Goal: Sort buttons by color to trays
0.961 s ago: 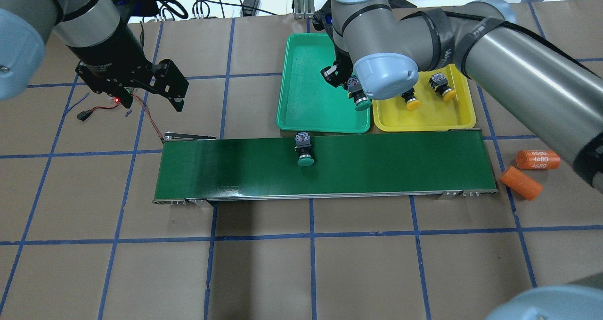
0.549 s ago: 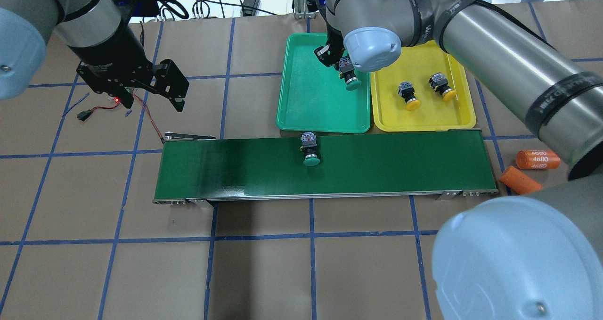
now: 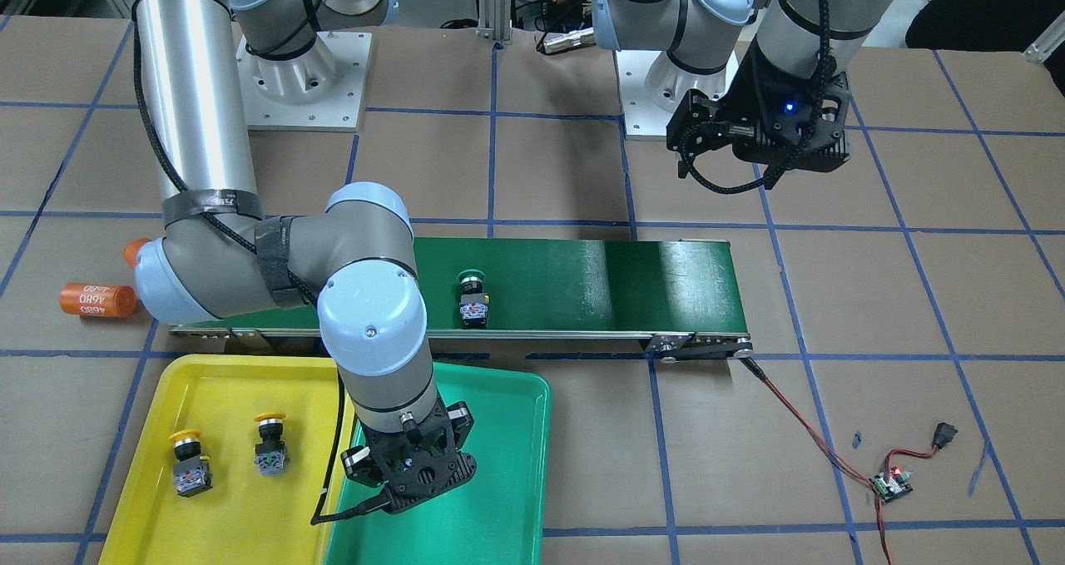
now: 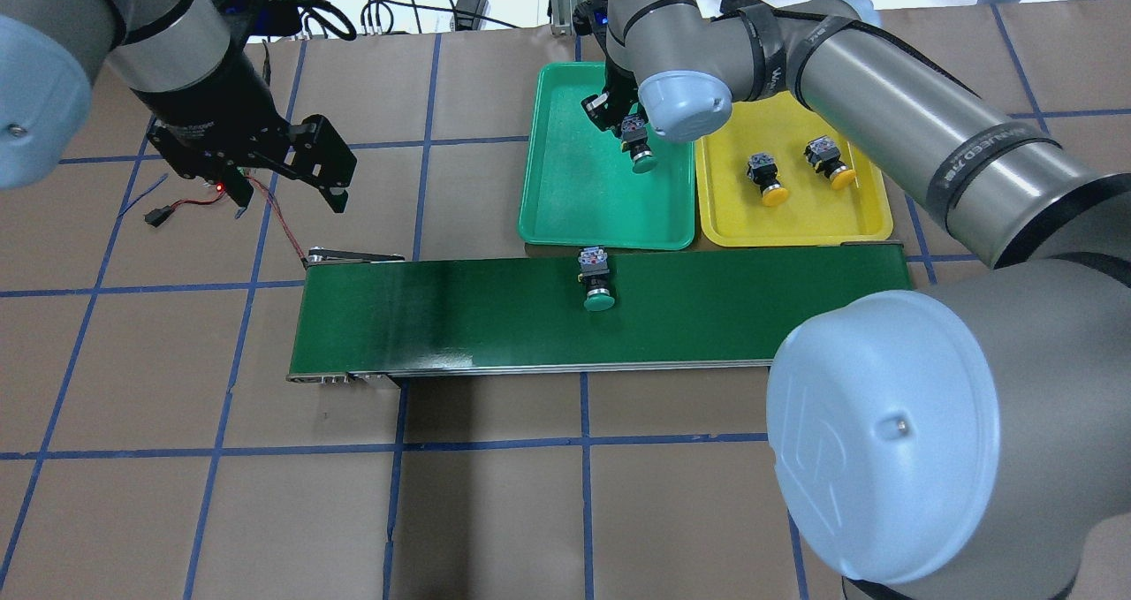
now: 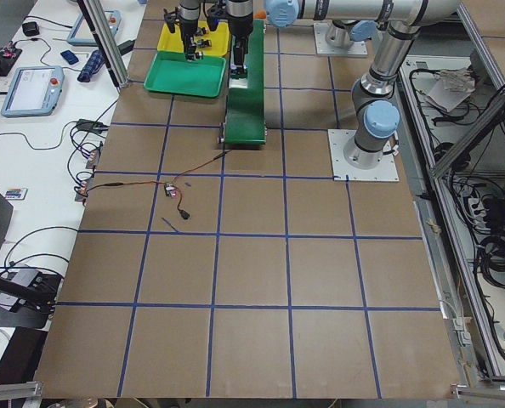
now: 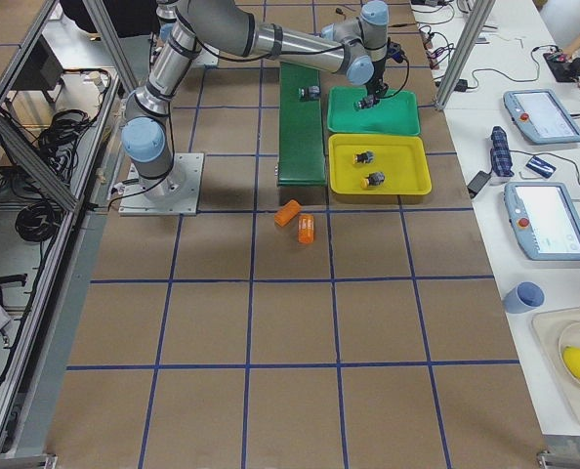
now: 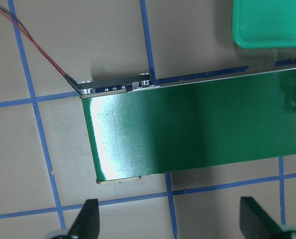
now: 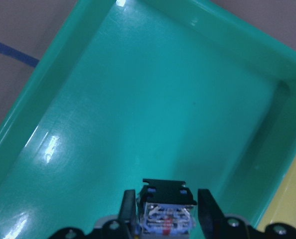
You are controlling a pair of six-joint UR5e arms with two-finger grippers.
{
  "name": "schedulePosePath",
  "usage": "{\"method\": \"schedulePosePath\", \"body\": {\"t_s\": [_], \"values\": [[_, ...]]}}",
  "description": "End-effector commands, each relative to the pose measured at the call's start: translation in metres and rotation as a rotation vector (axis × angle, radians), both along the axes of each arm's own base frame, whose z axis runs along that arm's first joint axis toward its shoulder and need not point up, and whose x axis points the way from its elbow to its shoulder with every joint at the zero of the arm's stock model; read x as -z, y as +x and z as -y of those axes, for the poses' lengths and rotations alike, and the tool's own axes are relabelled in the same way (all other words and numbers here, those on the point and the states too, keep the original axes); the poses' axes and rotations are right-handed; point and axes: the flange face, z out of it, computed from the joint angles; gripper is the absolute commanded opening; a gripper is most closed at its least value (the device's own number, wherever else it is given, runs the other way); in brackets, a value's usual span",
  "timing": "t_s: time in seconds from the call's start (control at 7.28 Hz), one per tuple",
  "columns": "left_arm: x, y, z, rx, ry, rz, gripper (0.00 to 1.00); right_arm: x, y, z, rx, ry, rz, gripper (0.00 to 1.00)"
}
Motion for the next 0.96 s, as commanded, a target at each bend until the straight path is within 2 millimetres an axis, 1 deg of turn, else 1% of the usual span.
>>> {"method": "schedulePosePath", "body": {"t_s": [0.0, 0.14, 0.27, 0.41, 0.55, 0.69, 0.82], "values": [[0.003, 0.0, -0.005, 0.001, 0.006, 0.006, 1.0, 0.008, 0.0, 0.004, 0.003, -0.023, 0.008, 0.94], [0.005, 0.0, -0.005, 0.002, 0.012, 0.006, 1.0, -0.001, -0.002, 0.003, 0.01, -0.029, 0.009, 1.0], [0.004, 0.0, -0.005, 0.001, 0.009, 0.005, 1.0, -0.017, -0.005, 0.0, 0.015, -0.041, 0.009, 1.0], [0.004, 0.0, -0.006, 0.001, 0.007, 0.005, 1.0, -0.036, -0.007, -0.012, 0.016, -0.023, 0.006, 1.0], [0.005, 0.0, -0.005, 0.001, 0.01, 0.005, 1.0, -0.06, -0.01, -0.032, 0.031, 0.008, 0.003, 1.0], [0.004, 0.001, -0.006, 0.005, 0.009, 0.011, 1.0, -0.07, -0.014, -0.056, 0.066, 0.025, 0.009, 1.0], [0.005, 0.0, -0.006, 0.006, 0.012, 0.008, 1.0, -0.066, -0.02, -0.083, 0.075, 0.045, 0.007, 0.99]]}}
